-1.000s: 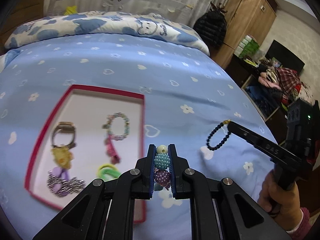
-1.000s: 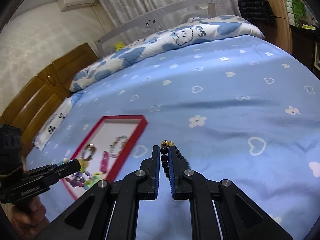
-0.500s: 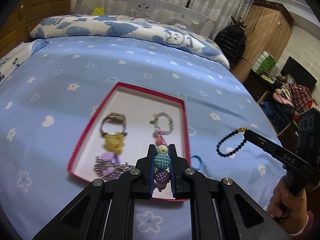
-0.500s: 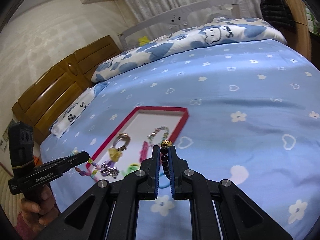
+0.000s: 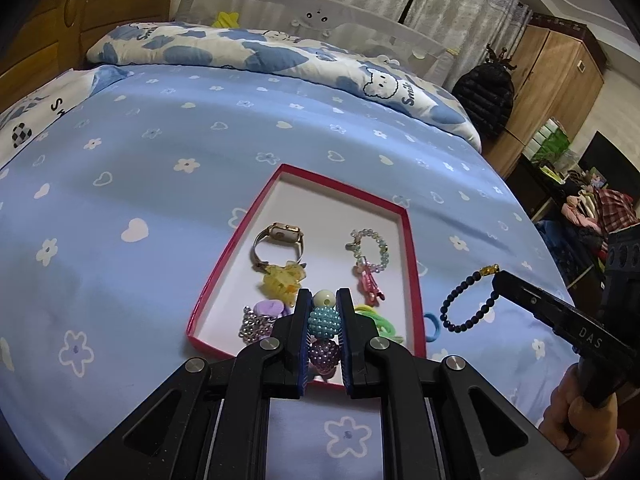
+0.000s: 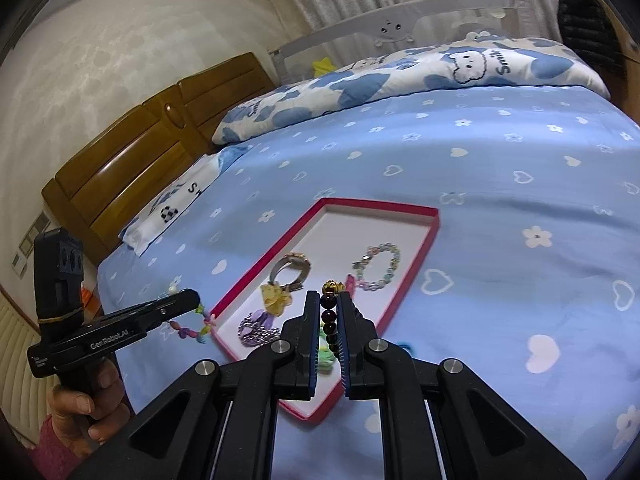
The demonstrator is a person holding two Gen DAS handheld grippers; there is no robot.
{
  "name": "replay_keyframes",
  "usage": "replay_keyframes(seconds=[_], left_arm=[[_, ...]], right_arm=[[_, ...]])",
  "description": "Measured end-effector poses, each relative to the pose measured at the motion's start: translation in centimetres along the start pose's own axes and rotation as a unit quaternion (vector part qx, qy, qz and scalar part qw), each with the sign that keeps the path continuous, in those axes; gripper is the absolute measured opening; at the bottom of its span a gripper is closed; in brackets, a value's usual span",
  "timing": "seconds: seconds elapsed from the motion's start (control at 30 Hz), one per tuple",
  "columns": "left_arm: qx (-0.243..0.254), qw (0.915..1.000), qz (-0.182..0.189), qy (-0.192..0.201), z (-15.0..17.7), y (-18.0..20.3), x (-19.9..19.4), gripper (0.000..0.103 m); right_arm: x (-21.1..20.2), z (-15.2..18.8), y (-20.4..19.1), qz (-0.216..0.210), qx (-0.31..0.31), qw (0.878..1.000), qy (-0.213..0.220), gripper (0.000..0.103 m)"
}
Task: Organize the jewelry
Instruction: 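Carry the beaded charm and black bracelet over the red tray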
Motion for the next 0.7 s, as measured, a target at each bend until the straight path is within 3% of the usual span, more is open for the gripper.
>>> replay_keyframes(seconds=[0.47,0.7], left_arm=[[-0.003,0.9999,-0.013,-0.008,-1.2,-1.5,1.8,0.011],[0.004,0.9994,-0.02,-0.03,-0.8,-2.1,4.8,0.011]], right_arm=[[4.1,0.3,-3.6,-0.037,-0.014,0.999,-0.03,0.008],[7.3,1.4,-3.0,-0.033,-0.005,0.998,-0.058,0.008]])
Point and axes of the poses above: each gripper's, at about its wrist camera, not at the fingertips, and x roughly the way its jaws point, y to its right, z to its underside, the point moved 6 cm from there along x, roughly the way its jaws point, and after that the axes turned 6 degrees about x, right-handed, at the moved point
